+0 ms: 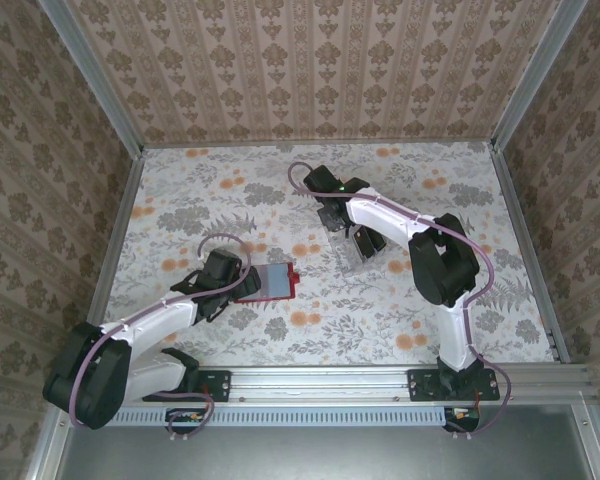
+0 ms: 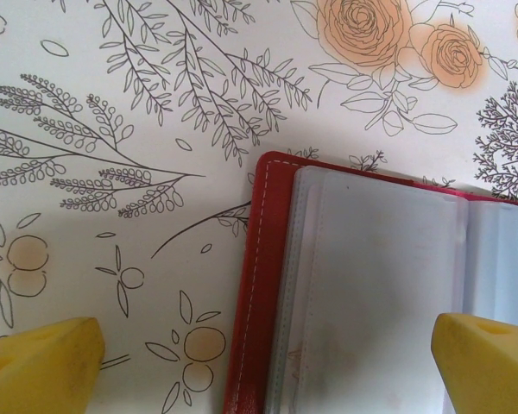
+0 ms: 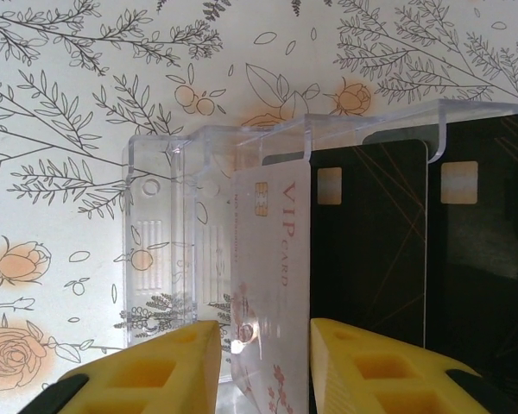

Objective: Put the credit cards into the card holder

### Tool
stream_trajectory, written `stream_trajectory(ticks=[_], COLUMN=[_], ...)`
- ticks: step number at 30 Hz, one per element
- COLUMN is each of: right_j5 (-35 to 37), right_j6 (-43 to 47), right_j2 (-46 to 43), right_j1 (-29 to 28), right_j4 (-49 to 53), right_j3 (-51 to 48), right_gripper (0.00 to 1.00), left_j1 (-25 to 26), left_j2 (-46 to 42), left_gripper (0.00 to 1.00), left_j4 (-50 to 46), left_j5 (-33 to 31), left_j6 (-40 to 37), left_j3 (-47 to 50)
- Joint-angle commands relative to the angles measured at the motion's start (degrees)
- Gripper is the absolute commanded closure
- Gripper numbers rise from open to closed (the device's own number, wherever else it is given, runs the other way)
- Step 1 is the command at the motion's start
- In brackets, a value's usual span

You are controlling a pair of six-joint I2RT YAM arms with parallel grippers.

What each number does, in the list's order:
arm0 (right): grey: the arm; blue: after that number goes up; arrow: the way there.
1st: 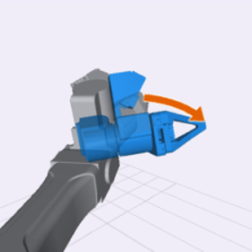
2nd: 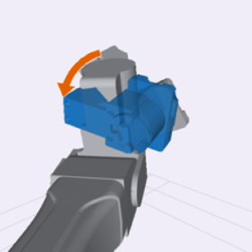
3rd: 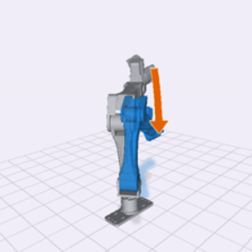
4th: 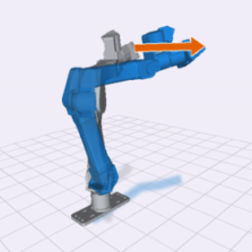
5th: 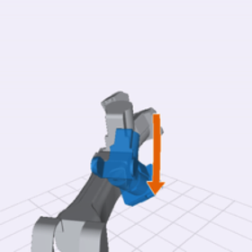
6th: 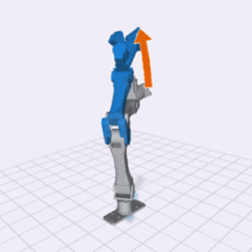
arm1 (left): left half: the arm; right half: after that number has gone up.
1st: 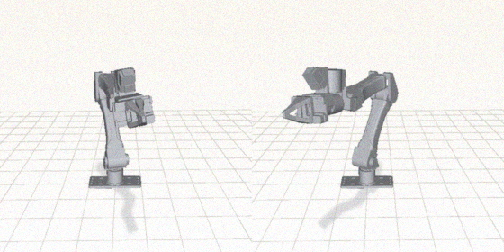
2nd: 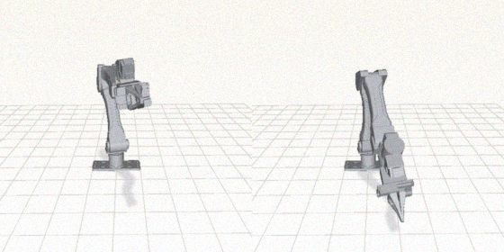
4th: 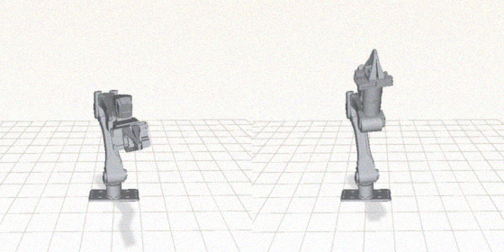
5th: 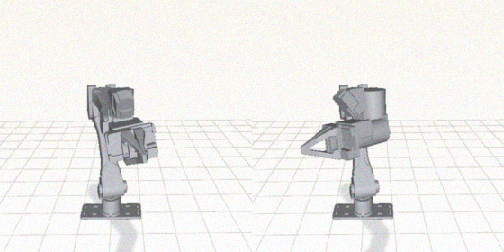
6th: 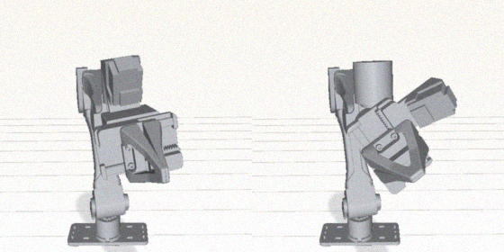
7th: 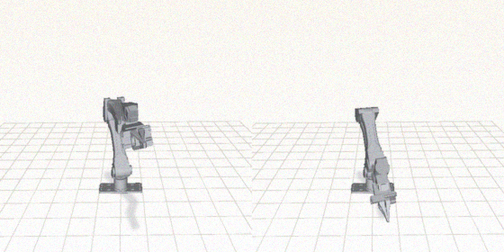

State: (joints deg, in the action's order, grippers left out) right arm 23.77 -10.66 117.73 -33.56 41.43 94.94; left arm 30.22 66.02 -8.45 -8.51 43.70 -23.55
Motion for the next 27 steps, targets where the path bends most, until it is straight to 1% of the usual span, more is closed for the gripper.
stream_trajectory(ticks=[1,9,16,19,23,27], right_j5=[-0.3,-0.7,-3.0,-3.8,-4.6,-6.3], right_j6=[-0.2,-0.5,-1.0,-1.0,-0.9,-0.8], right_j2=[1.1,0.6,1.1,1.2,0.9,-0.5], right_j1=[0.4,0.5,1.4,1.6,1.7,1.7], right_j4=[1.0,0.7,0.7,0.4,0.4,0.4], right_j3=[0.6,0.6,1.0,0.9,1.2,1.5], right_gripper=[0.68,0.75,0.84,0.86,0.92,1.0], left_j1=[-0.5,-0.5,-0.5,-0.5,-0.5,-0.4], left_j2=[0.0,0.1,-0.1,-0.1,-0.2,-0.5], left_gripper=[0.0,0.0,0.0,0.0,0.0,0.0], left_j4=[0.6,0.8,0.5,0.4,0.4,0.3], left_j5=[0.5,0.6,0.6,0.6,0.6,0.5], left_j6=[-1.1,-1.1,-1.2,-1.2,-1.3,-1.3], left_j3=[-0.4,-0.4,-0.4,-0.4,-0.4,-0.4])
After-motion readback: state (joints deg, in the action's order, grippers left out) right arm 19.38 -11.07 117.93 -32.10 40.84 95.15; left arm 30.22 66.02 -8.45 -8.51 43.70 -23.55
